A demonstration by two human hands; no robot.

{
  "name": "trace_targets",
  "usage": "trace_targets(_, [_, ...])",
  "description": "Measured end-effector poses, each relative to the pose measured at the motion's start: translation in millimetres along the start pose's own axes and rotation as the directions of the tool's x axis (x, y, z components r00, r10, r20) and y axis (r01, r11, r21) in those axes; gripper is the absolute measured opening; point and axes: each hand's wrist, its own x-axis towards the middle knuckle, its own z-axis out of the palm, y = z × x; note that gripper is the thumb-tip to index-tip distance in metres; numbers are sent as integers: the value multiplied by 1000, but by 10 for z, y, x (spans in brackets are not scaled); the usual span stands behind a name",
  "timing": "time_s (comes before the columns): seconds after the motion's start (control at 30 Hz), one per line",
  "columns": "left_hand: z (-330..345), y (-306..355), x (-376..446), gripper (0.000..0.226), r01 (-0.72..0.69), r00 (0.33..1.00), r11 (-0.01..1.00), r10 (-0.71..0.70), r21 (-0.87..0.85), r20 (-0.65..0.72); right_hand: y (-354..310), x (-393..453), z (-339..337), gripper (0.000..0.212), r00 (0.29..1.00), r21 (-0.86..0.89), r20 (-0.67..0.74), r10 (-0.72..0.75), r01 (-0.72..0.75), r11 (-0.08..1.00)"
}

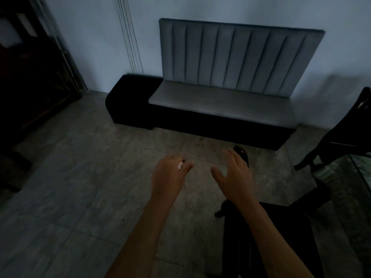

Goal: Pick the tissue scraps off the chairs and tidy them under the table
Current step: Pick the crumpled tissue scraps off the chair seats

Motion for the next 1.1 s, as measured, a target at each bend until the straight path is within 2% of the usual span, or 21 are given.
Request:
trace_targets(0.23, [-197, -290, 633, 31, -25, 1000, 1000, 25, 8, -18, -367, 473, 306, 67, 997, -48, -44, 59, -61, 997])
trace_targets(0.57, [314, -272, 2493, 33, -219, 973, 975, 215, 46, 82, 4, 2080, 677, 73, 970, -81, -143, 197, -209, 974])
trace_targets(0.9, [1266, 457, 4360, 35, -363, 904, 931, 360, -29, 229, 751, 3629, 445, 73, 908, -208, -218, 357, -401, 892])
trace_targets(1.1, [2138, 1108, 5130, 38, -484, 796, 863, 503, -146, 337, 1470, 4146, 175, 73, 823, -218, -292, 487, -553, 804])
